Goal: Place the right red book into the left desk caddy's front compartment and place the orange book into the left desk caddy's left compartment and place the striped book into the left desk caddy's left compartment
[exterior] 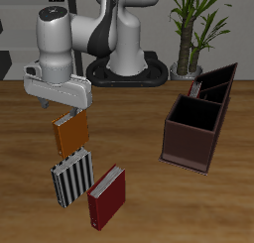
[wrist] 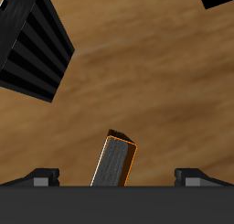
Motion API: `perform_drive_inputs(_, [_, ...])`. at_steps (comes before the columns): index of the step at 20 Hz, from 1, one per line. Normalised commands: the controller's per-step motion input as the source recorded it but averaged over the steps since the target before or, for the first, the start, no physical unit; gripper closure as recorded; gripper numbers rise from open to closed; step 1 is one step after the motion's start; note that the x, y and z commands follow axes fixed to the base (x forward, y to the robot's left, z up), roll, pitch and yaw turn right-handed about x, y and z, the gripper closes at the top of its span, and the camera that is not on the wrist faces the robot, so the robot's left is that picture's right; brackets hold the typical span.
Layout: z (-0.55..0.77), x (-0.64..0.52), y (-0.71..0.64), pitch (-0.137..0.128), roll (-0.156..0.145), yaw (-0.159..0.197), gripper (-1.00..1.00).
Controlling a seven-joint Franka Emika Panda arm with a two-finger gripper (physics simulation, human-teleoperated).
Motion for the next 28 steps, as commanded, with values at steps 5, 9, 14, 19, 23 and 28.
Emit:
perform_drive_inputs(5, [-0.22,-0.01,0.21,0.013,0.024,0.002,-1.0])
perform_drive_inputs(9, [-0.11,0.07,0.01,0.01,0.0,-0.005,-1.0])
perform_drive_inputs(14, [-0.13,0.07,-0.15,0.02,-0.031,-0.039,-1.0])
perform_drive_inputs(19, [-0.25,0.07,-0.1,0.025,-0.008,-0.059,1.0])
perform_drive_inputs(23, [-0.17,0.03,0.04,0.021,-0.001,-0.041,1.0])
perform_drive_inputs(28, [-0.14,0.0,0.02,0.013,-0.005,-0.035,1.0])
